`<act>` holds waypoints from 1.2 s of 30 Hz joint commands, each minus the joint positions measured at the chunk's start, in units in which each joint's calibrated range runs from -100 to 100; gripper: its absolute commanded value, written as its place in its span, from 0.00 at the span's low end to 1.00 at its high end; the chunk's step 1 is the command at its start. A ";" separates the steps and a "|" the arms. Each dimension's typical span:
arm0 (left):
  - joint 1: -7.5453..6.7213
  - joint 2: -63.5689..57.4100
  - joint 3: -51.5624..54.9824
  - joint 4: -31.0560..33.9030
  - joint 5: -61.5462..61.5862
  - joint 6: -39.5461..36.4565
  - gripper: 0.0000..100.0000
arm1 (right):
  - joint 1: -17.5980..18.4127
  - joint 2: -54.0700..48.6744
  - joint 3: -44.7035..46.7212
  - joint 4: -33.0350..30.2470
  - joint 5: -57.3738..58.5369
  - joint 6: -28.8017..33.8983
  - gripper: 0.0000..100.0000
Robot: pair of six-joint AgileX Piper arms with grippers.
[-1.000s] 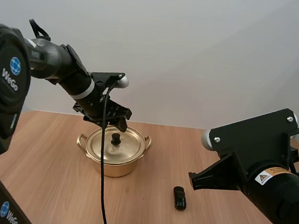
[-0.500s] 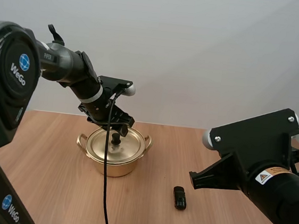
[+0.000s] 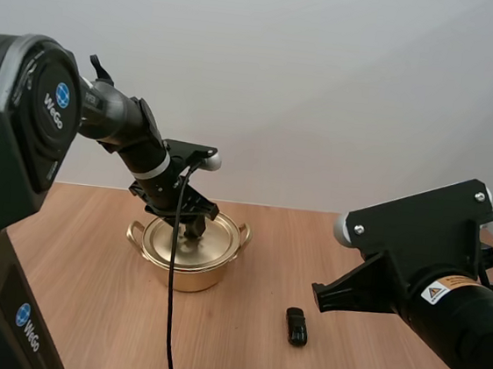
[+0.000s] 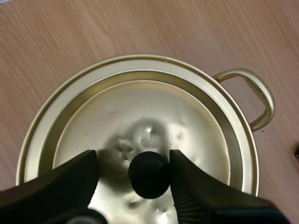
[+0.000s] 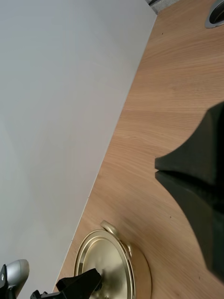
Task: Open the pot, put the car inside, and close it
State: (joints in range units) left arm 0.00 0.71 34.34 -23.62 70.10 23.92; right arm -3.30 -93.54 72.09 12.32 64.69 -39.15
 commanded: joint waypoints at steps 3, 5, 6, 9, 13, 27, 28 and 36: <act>0.00 -0.15 0.05 -0.05 0.04 1.14 0.00 | 0.01 0.00 0.10 0.00 -0.03 0.02 0.00; 0.00 -0.84 0.05 -0.05 0.04 1.49 0.00 | 0.01 0.00 0.10 0.00 -0.03 0.02 0.00; 0.00 -1.50 0.05 -0.17 0.04 1.49 0.00 | 0.00 0.00 0.25 0.11 -0.03 0.02 0.00; 0.00 -5.84 -0.75 -0.78 0.04 1.49 0.00 | 0.00 0.32 1.68 0.62 -3.86 1.57 0.00; 0.32 -16.05 -3.54 -5.45 0.04 1.17 0.00 | 0.00 3.54 2.22 1.40 -6.81 2.29 0.00; 3.97 -59.63 -6.19 -16.47 -4.38 0.77 0.00 | 0.00 35.05 -4.74 11.08 -7.96 -7.09 0.46; 4.47 -61.25 -6.60 -16.37 -3.93 0.04 0.00 | 0.00 36.92 -5.58 11.38 -7.96 -7.09 0.54; 8.19 -64.41 -8.60 -16.43 4.20 -3.31 0.00 | 0.00 53.62 -6.95 12.25 -7.96 -7.09 0.68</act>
State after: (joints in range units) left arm 7.92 -53.58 25.81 -39.94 73.79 20.64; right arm -3.30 -51.35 65.15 24.71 56.52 -46.27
